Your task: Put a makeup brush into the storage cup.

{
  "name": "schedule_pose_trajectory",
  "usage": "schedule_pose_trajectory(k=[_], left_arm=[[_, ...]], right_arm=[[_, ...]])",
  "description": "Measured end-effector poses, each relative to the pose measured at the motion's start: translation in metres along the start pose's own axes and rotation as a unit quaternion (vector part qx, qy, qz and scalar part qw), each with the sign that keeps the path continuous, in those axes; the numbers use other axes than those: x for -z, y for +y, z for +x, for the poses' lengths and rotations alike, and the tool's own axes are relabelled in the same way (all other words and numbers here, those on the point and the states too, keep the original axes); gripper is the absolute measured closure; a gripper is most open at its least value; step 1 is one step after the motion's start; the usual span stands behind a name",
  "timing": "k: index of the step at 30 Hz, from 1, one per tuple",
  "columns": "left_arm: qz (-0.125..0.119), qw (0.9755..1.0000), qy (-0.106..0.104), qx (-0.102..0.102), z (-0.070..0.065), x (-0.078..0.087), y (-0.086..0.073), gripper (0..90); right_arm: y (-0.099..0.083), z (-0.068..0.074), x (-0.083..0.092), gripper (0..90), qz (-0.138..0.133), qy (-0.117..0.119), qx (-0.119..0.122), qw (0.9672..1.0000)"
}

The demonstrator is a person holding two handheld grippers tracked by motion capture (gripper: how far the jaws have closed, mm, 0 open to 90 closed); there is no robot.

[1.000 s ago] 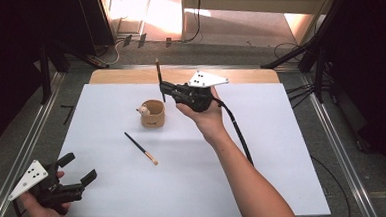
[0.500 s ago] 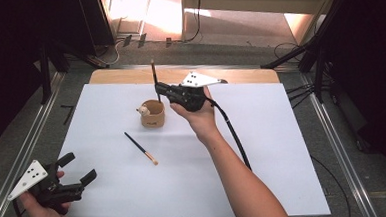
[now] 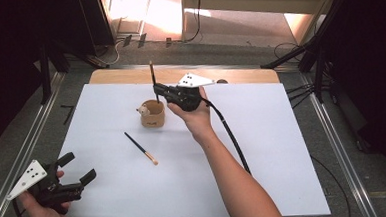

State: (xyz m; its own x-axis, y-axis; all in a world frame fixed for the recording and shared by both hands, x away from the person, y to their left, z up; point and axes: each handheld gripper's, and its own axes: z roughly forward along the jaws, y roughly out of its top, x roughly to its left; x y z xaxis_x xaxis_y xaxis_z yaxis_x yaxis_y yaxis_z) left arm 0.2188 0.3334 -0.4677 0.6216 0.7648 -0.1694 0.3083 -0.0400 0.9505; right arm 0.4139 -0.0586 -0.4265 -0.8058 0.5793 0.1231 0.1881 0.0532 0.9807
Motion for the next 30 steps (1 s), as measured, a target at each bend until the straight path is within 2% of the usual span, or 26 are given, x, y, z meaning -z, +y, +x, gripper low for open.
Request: schedule_pose_trajectory(k=[30], left_arm=[[-0.006,1.0000,0.003,0.004,0.001,0.003,0.000,0.0]], right_arm=[[-0.026,0.001,-0.019,85.4,0.022,-0.002,-0.020,0.9996]])
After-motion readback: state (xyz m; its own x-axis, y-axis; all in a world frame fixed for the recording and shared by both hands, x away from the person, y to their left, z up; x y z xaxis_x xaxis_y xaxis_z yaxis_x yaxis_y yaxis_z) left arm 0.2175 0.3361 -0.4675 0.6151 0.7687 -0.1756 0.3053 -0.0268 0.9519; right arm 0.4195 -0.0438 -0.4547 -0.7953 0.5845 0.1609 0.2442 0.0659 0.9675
